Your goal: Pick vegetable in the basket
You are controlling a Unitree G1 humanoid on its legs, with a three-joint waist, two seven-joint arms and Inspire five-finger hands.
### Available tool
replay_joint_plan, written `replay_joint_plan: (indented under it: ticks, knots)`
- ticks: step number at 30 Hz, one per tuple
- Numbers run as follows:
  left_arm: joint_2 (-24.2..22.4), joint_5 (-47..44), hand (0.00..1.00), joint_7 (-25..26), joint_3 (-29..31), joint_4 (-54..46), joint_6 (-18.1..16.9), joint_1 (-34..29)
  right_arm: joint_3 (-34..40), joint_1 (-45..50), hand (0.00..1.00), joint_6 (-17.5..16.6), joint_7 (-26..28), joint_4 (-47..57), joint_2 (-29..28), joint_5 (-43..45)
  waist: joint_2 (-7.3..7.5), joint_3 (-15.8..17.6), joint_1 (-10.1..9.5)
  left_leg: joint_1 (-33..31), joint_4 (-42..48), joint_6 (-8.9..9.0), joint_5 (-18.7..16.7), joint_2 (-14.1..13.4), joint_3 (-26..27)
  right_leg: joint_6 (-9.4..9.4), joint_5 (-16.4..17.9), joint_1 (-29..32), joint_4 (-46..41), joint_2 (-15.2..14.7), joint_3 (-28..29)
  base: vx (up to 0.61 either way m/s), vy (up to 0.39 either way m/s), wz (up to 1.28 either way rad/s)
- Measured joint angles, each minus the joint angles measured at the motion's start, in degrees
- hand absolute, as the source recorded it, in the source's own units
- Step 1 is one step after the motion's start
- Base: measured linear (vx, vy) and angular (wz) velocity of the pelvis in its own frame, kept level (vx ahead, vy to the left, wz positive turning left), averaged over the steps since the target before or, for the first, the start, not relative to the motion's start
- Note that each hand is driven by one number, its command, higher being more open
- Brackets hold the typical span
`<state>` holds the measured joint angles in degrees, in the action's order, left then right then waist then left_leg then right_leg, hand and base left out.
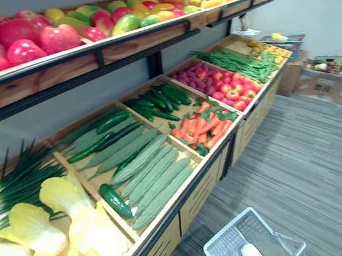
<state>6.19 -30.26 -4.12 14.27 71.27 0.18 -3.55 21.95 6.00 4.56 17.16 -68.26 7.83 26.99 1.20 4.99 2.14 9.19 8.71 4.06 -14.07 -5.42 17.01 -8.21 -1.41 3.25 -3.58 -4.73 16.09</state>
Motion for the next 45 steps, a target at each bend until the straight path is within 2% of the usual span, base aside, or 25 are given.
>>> replay_joint_plan:
  ticks: [3,5,7,8,9,10,12,13,14,16,17,19,20,21,23,26,34,37,38,39,40,41,43,44,45]
  knots:
    - [-0.5,1.8,1.0,0.0,4.6,-0.1,-0.1,0.0,1.8,1.9,0.0,-0.8,0.2,1.6,-1.5,-0.2,0.58,1.0,0.12,0.1,3.3,-0.05,-2.0,-1.0,2.9,0.3,-0.9,0.7,-1.4,0.9,0.9,-0.06,0.04,-0.49]
    - [-1.5,2.9,1.0,0.2,7.1,-0.3,-0.1,-0.2,1.8,3.3,0.0,-1.1,0.2,2.9,-2.0,-0.4,0.35,1.1,0.08,-0.5,5.2,-0.04,-3.1,-2.3,5.0,1.06,-2.9,1.7,-1.4,1.7,-1.6,-0.09,0.011,-0.66]
    - [-2.4,4.0,1.0,0.8,9.9,-2.5,0.0,-1.6,2.5,4.7,0.0,-1.1,0.2,5.3,-2.9,-0.6,-0.63,1.1,-0.18,-1.2,6.1,-0.83,-3.3,-4.1,9.5,3.11,-6.1,2.9,-0.2,2.4,-6.1,-0.13,-0.029,-0.83]
    - [-2.5,4.0,1.0,0.9,10.5,-3.0,0.0,-1.8,3.3,4.8,0.0,-1.1,0.3,5.7,-3.2,-1.1,-0.88,1.3,-0.2,-1.5,6.5,-0.75,-3.2,-4.6,10.3,4.6,-4.5,4.2,-3.6,2.5,-8.8,-0.08,-0.03,-0.64]
    - [-3.1,4.0,1.0,1.0,12.1,-3.9,0.1,-1.9,5.7,5.3,0.0,-1.0,0.3,6.8,-3.5,-1.1,-1.36,1.6,-0.14,-1.5,6.6,-0.45,-2.8,-5.6,11.2,6.86,1.6,7.8,-16.4,2.0,-14.1,-0.03,-0.012,-0.3]
    - [-3.3,4.0,1.0,1.0,12.9,-4.7,0.1,-2.0,7.5,6.3,0.0,-1.0,0.3,6.8,-3.5,-0.9,-1.8,1.5,-0.09,-1.3,6.7,-0.03,-2.4,-6.6,11.5,7.49,5.3,9.1,-27.4,0.5,-17.8,-0.02,0.0,-0.17]
    - [-3.2,4.0,1.0,0.4,14.3,-5.4,0.0,-2.2,8.9,7.4,0.0,-1.3,-0.1,6.2,-3.5,0.2,-1.23,1.3,-0.1,-1.2,6.8,0.71,-1.7,-7.0,11.5,6.97,7.3,8.4,-36.2,-2.9,-20.8,0.06,-0.043,-0.08]
    - [-2.4,4.1,1.0,0.2,14.5,-5.7,0.0,-2.3,8.9,7.0,0.0,-1.3,-0.4,5.1,-3.2,0.2,-0.16,1.3,-0.1,-1.3,7.3,0.56,-1.3,-5.9,11.5,5.84,7.9,9.1,-35.8,-4.1,-22.2,0.13,-0.108,-0.6]
    - [-2.2,5.1,1.0,-0.1,15.5,-4.3,0.4,-1.4,8.1,6.7,0.0,-1.3,-1.0,4.2,-2.5,0.2,0.65,0.9,-0.92,-3.9,7.5,-1.9,-0.9,-5.4,9.8,6.98,7.4,9.3,-31.9,-3.0,-24.3,0.06,-0.088,-0.78]
    - [-2.7,5.9,1.0,-0.5,15.5,-3.7,0.5,-1.1,7.8,4.7,0.0,-1.0,-1.2,2.7,-1.1,0.1,-0.33,0.5,-2.01,-5.6,0.9,-3.56,-0.5,-1.4,5.0,7.97,5.4,7.1,-20.2,-0.5,-22.7,-0.12,0.042,-1.2]
    - [-3.0,5.9,1.0,-0.9,15.5,-3.6,0.3,-1.8,7.9,2.3,0.0,-0.4,-1.9,1.5,-0.6,-0.6,-0.37,0.5,-3.48,-5.2,-3.4,-2.69,4.9,-1.0,6.2,8.21,8.0,6.9,-19.8,-0.6,-25.0,-0.2,0.085,-1.45]
    - [-1.3,5.7,1.0,-0.2,14.4,-3.4,0.5,-1.9,7.7,1.1,0.0,-0.9,-2.3,1.7,-1.3,-0.5,1.91,1.3,-2.45,-4.9,-2.5,-2.57,5.3,-0.2,9.1,6.08,11.6,5.0,-18.8,-3.4,-29.8,-0.06,-0.062,-1.01]
    - [-0.5,5.7,1.0,0.1,13.5,-3.1,0.4,-2.1,6.0,0.8,0.0,-0.3,-2.2,1.7,-1.3,-1.0,3.18,1.1,-2.51,-4.7,-1.1,-2.11,5.1,-1.1,10.8,6.35,11.1,2.7,-13.2,-2.1,-31.5,0.02,-0.218,-0.76]
    - [-0.9,5.6,1.0,0.0,13.4,-2.7,0.3,-2.0,5.9,0.9,0.0,0.0,-2.2,1.5,-1.3,-1.1,1.56,1.3,-2.62,-4.4,-0.8,-1.77,5.3,-2.7,11.6,7.06,8.6,0.9,-9.3,0.1,-31.2,0.02,-0.278,-0.81]
    - [-2.1,4.7,1.0,0.0,12.8,-2.4,-0.3,-1.8,4.0,1.6,0.0,-0.2,-1.9,1.0,-1.2,-2.8,0.55,0.5,-2.14,-4.2,-0.1,-1.08,5.8,-4.8,12.7,8.29,4.5,-2.3,-0.8,3.7,-29.2,-0.02,-0.23,-0.65]
    - [-1.5,4.5,1.0,0.1,9.4,-2.4,-1.5,-1.0,3.1,1.9,0.0,0.1,-1.5,1.0,-0.4,-4.5,0.06,0.8,-1.65,-6.4,1.9,0.37,6.7,-6.3,12.1,9.26,1.2,-3.3,5.3,5.3,-28.3,-0.07,-0.16,-0.31]
    - [-0.5,4.5,1.0,-0.2,3.4,-2.4,-2.2,0.1,4.8,3.3,0.0,1.3,-1.5,1.1,0.6,-4.1,-0.73,1.3,-0.44,-6.8,0.4,2.19,8.2,-7.2,9.9,10.35,-0.1,-4.3,7.7,7.2,-29.7,-0.09,-0.064,0.11]
    - [-0.3,4.5,1.0,-0.5,2.5,-2.4,-2.8,0.5,7.5,3.4,0.0,0.5,-1.4,1.2,0.2,-3.4,-1.01,2.3,-0.19,-8.1,5.8,1.75,7.3,-8.5,9.1,11.02,2.4,-2.0,2.7,6.9,-28.7,-0.12,-0.006,-0.11]
    - [0.0,4.4,1.0,-0.7,2.9,-2.4,-3.0,0.7,7.7,3.3,0.0,0.4,-1.4,1.2,-0.1,-3.1,-0.76,2.5,-0.2,-9.4,9.1,1.64,7.3,-8.7,7.6,11.18,2.8,-1.4,1.2,6.5,-28.1,-0.13,-0.029,-0.48]
    - [0.2,3.5,1.0,-1.4,3.8,-2.4,-3.6,0.7,7.7,2.9,0.0,0.5,-1.1,1.2,-0.4,-2.8,0.67,3.2,-0.43,-14.4,18.3,-0.28,7.0,-8.3,-0.3,11.24,3.9,0.3,-2.5,5.7,-25.5,-0.13,-0.035,-1.04]
    - [-0.5,1.6,1.0,-1.8,5.3,-2.4,-3.9,0.0,6.9,2.0,0.0,0.9,-1.1,1.0,0.5,-2.9,0.9,3.2,-1.29,-16.1,20.2,-0.27,4.0,-5.5,-9.9,11.09,4.4,1.8,-4.7,5.6,-21.6,-0.13,-0.031,-1.39]
    - [-0.6,1.3,1.0,-2.1,5.3,-2.4,-4.0,-0.4,6.0,1.7,0.0,1.1,-1.1,1.0,1.1,-3.1,0.73,3.2,-1.67,-15.8,18.7,0.38,2.9,-4.5,-12.8,11.04,4.3,2.3,-5.0,6.0,-19.5,-0.12,0.038,-1.79]
    - [-1.0,1.1,1.0,-3.1,5.4,-2.3,-4.2,-1.9,5.6,1.6,0.0,1.7,-0.9,1.3,2.3,-3.8,-0.62,2.9,-1.42,-13.9,9.8,1.3,1.8,-3.5,-17.7,9.73,3.5,3.6,-4.7,8.2,-14.2,-0.08,0.119,-1.73]
    - [-1.7,1.3,1.0,-3.8,5.5,-2.3,-4.5,-2.3,5.5,2.1,0.0,2.3,-0.9,1.6,3.2,-3.8,-2.61,2.8,-1.38,-14.2,6.6,1.29,1.4,-4.4,-18.1,8.93,3.0,4.0,-4.2,9.8,-13.1,-0.05,0.158,-1.34]
    - [-2.2,1.7,1.0,-4.1,5.5,-2.3,-4.7,-2.3,5.5,2.2,0.0,2.8,-1.5,1.6,3.2,-3.8,-3.49,2.8,-1.79,-14.2,6.7,1.55,2.0,-5.0,-17.7,8.59,2.4,4.0,-4.4,10.3,-12.5,-0.05,0.132,-0.96]
